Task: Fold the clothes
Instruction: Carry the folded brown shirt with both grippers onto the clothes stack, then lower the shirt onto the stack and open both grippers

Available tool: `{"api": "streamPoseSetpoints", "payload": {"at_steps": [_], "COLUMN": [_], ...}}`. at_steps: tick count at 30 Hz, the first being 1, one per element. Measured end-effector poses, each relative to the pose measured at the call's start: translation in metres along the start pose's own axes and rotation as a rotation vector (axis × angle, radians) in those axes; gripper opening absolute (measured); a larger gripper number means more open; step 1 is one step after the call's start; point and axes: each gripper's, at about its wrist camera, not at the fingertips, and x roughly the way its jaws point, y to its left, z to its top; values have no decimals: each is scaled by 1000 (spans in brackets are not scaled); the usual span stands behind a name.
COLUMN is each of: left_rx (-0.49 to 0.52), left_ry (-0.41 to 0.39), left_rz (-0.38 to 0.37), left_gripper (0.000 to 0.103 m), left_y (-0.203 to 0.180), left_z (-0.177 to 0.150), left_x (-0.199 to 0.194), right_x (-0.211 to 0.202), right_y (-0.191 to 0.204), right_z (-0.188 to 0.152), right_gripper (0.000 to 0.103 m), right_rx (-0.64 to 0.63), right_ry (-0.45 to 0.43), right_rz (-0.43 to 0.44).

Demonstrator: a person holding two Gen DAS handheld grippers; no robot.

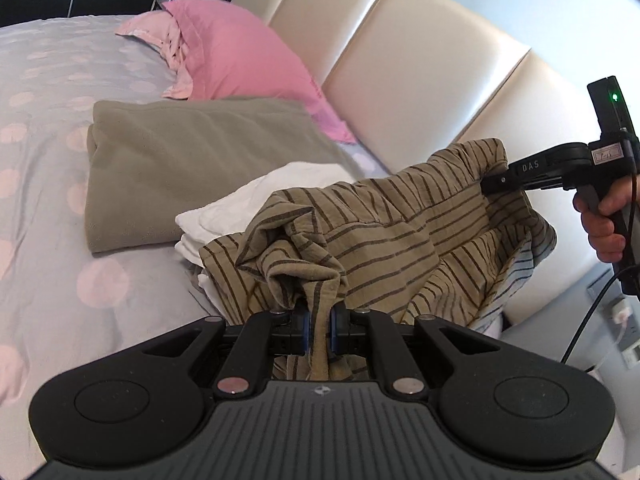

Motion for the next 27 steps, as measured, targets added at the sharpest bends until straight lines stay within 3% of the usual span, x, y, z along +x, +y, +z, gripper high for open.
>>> {"api": "streamPoseSetpoints", "payload": {"at_steps": [5,17,24,27], "left_rx": [51,119,148,153], "left_ry": [48,120,125,109], "left_rz": [54,64,48,50], "left_gripper": [7,8,10,16], "left_y": [8,17,18,18], "left_z": [7,1,7,12], "left_x": [32,77,75,62], "right_x": [53,147,154,136], "right_y": [-9,-24,-30,-39], "right_z": [-1,-14,-18,-14], "right_gripper": [8,8,13,17], "right_rx": [41,153,223,250], "right_ry": [12,61,53,10], "right_rz": [37,120,117,52]}}
